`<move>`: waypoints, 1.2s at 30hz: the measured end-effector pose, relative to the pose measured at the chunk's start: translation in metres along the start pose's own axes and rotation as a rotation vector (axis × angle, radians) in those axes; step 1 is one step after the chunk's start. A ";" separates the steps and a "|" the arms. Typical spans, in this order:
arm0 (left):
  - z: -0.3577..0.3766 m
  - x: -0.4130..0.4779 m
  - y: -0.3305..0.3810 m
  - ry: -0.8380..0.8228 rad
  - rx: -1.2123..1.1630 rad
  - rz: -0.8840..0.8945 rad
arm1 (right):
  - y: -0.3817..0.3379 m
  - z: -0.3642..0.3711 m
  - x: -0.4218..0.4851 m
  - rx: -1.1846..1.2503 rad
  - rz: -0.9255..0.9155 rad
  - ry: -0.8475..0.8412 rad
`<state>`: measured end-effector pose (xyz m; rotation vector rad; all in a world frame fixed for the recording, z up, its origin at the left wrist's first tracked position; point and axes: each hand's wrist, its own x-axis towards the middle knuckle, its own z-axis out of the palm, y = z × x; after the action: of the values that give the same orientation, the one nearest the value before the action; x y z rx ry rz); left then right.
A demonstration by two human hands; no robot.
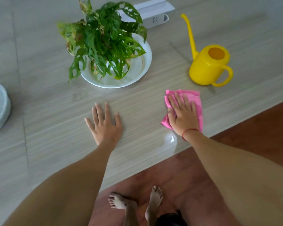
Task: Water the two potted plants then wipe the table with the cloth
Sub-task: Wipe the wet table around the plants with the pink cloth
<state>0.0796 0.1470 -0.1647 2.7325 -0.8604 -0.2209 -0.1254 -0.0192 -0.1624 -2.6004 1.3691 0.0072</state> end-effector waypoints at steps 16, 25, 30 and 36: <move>-0.046 0.029 -0.121 0.144 -0.084 -0.101 | -0.164 0.029 0.003 0.013 -0.063 -0.054; -0.081 0.077 -0.238 0.105 -0.040 -0.202 | -0.300 0.052 0.042 0.094 -0.085 -0.021; -0.071 0.074 -0.243 0.165 -0.039 -0.189 | -0.357 0.059 0.080 0.116 -0.043 -0.033; -0.069 0.079 -0.249 0.189 -0.044 -0.177 | -0.419 0.069 0.080 0.100 -0.320 -0.082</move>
<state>0.2932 0.3116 -0.1775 2.7340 -0.5582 -0.0142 0.2689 0.1582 -0.1641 -2.6696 0.8912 -0.0031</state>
